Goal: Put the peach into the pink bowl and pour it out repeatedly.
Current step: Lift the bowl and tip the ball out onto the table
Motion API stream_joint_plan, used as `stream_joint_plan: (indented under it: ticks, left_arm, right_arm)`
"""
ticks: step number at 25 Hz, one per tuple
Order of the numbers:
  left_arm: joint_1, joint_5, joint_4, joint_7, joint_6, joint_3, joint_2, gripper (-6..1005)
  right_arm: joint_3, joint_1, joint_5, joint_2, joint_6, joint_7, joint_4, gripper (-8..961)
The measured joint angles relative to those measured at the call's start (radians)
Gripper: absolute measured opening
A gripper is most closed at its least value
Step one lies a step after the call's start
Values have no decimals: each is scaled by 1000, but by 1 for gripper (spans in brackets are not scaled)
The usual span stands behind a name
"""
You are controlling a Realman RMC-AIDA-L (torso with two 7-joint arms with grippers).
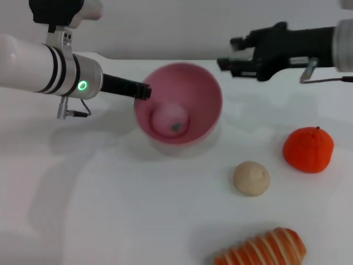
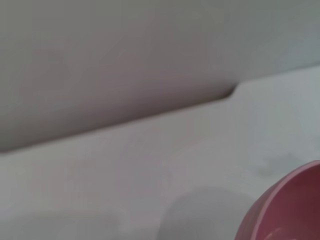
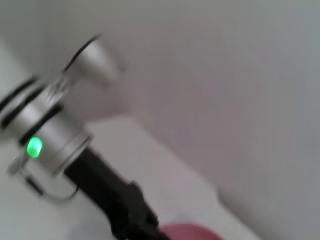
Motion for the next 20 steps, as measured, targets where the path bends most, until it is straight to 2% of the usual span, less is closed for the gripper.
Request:
stream_joint_plan:
  ticks: [3,7,9,12,17,20]
  left_arm:
    - [12,-47,3,11,-110,50,1,42]
    - [16,-100,4,55,-211,111,0,42]
    - [19,-144,20,119,-312,210,0,42]
    - [39,-155,42,163,-413,315,-3,42]
    - [130,-155,85,205,-756,569,-2,43]
    - [185,-150,94,206,-960,712,-3,43]
  right_arm:
    - [85,-58,204,-4,3,-96,67,509]
    - [260,-118,534,-6,-90,-300,225,509]
    - [337,-140,669,-7,-154,-420,311,509]
    - [416,-162,755,-7,-196,-548,404,510]
    - [490,-173,836,-7,-219,-688,530,510]
    - [517,-172,840,-10,-213,-708,554,510]
